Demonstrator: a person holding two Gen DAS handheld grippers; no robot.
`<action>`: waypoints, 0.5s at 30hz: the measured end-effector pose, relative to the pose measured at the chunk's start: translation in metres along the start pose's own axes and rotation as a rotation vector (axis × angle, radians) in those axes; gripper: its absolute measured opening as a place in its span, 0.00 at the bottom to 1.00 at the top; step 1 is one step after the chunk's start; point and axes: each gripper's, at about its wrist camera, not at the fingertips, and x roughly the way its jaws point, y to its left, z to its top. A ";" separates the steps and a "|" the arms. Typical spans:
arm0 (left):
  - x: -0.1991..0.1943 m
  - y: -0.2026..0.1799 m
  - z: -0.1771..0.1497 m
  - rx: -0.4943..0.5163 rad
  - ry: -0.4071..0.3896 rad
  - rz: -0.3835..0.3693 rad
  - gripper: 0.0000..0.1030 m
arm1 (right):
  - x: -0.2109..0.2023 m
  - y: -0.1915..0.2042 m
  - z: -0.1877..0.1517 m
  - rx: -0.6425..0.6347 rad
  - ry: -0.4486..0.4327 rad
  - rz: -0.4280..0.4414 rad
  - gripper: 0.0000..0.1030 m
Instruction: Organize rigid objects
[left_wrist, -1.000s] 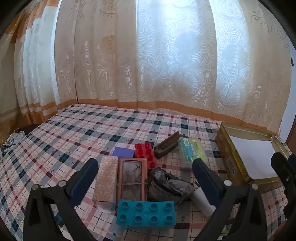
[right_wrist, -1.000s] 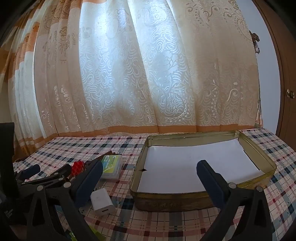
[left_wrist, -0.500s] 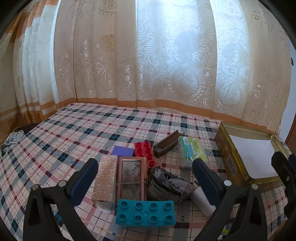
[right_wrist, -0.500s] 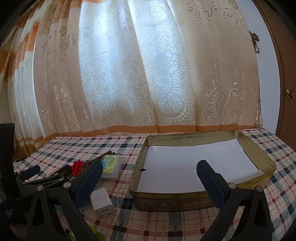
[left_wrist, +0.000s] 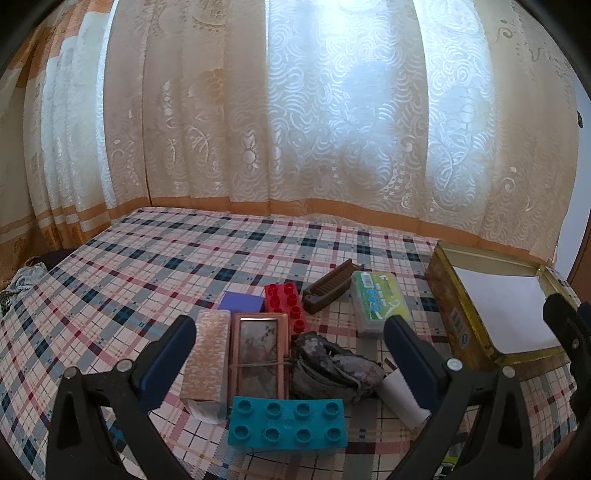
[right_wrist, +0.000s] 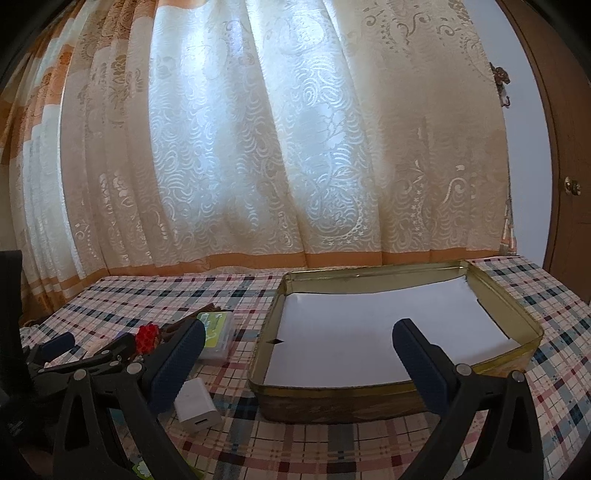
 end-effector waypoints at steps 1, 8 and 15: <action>0.000 -0.001 0.000 0.003 0.000 -0.002 1.00 | 0.000 -0.001 0.000 0.002 0.000 -0.011 1.00; -0.002 -0.003 0.001 0.008 0.000 -0.009 1.00 | 0.003 -0.010 0.001 0.036 0.020 -0.027 1.00; -0.002 -0.003 0.002 0.005 0.002 -0.009 1.00 | 0.003 -0.007 0.000 0.024 0.020 -0.026 1.00</action>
